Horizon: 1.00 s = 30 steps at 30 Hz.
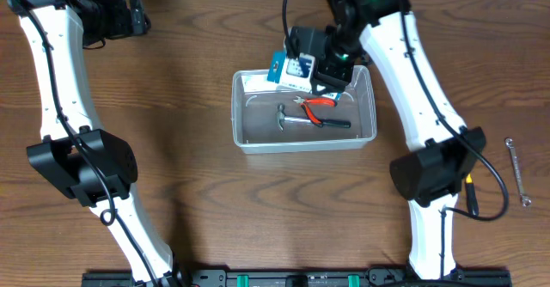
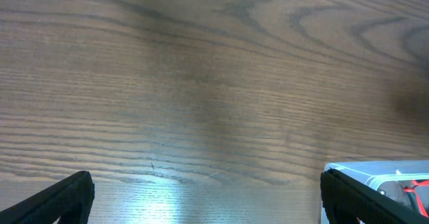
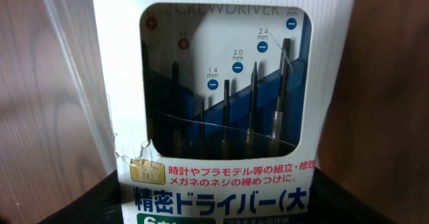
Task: Pack container
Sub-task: 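Carry the box left and lower it into the clear container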
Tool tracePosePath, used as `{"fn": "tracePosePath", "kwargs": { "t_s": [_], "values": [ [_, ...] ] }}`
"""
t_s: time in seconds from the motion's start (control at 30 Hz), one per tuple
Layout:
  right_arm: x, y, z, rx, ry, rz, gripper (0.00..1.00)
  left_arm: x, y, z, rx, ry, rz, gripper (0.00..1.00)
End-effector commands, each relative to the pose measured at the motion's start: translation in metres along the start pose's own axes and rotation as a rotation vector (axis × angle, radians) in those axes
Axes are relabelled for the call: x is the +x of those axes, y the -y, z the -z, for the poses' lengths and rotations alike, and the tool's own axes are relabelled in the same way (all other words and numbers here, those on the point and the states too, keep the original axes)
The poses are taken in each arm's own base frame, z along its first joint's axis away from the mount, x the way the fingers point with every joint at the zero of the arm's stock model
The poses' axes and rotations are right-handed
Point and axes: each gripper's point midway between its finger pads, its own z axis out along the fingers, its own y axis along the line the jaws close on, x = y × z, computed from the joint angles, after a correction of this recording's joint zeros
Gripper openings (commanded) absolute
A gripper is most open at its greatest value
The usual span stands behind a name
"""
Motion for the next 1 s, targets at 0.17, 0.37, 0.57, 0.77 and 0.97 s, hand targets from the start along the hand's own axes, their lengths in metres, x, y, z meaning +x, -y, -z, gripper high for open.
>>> {"fn": "tracePosePath", "kwargs": {
  "t_s": [0.17, 0.37, 0.57, 0.77, 0.97],
  "values": [
    [0.006, -0.006, -0.028, -0.061, -0.027, 0.046, 0.54, -0.004, 0.001, 0.007, 0.006, 0.02, 0.0, 0.98],
    [0.02, -0.015, -0.053, -0.123, -0.069, 0.047, 0.51, -0.004, 0.001, 0.007, 0.006, 0.019, 0.0, 0.98],
    [0.03, -0.024, -0.074, -0.168, -0.101, 0.04, 0.51, -0.004, 0.001, 0.007, 0.006, 0.019, 0.0, 0.98],
    [0.034, -0.024, -0.088, -0.169, -0.101, 0.039, 0.54, -0.004, 0.001, 0.007, 0.006, 0.019, 0.0, 0.98],
    [0.039, -0.025, -0.102, -0.175, -0.106, 0.032, 0.57, -0.004, 0.001, 0.007, 0.006, 0.019, 0.0, 0.98]
  ]
}}
